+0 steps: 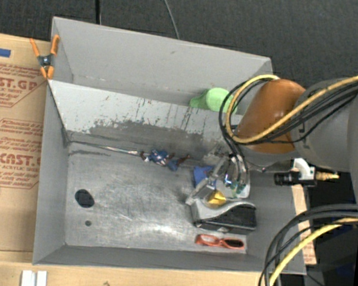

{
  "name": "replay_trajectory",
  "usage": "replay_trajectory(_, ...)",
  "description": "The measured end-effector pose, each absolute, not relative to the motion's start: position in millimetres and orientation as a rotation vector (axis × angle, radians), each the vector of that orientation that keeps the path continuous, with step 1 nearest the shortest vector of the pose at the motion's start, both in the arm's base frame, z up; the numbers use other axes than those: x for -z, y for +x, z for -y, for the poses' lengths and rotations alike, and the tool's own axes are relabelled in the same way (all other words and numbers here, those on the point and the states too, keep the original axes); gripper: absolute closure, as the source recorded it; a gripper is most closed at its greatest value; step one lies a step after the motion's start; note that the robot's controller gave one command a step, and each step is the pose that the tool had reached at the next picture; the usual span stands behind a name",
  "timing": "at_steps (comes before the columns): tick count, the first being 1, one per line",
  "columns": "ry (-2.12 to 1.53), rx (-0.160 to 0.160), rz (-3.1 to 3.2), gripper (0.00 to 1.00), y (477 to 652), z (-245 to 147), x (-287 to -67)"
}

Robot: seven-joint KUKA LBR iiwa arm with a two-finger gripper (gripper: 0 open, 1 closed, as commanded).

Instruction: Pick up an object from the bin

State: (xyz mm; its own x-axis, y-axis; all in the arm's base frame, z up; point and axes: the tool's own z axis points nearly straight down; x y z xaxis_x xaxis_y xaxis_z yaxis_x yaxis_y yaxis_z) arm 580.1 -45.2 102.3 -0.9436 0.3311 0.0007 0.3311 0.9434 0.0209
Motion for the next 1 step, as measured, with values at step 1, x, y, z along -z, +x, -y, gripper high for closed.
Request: replay_trajectory(1, 0.505, -0.008, -3.087, 1.00, 581.2, 52.6, -104.6)
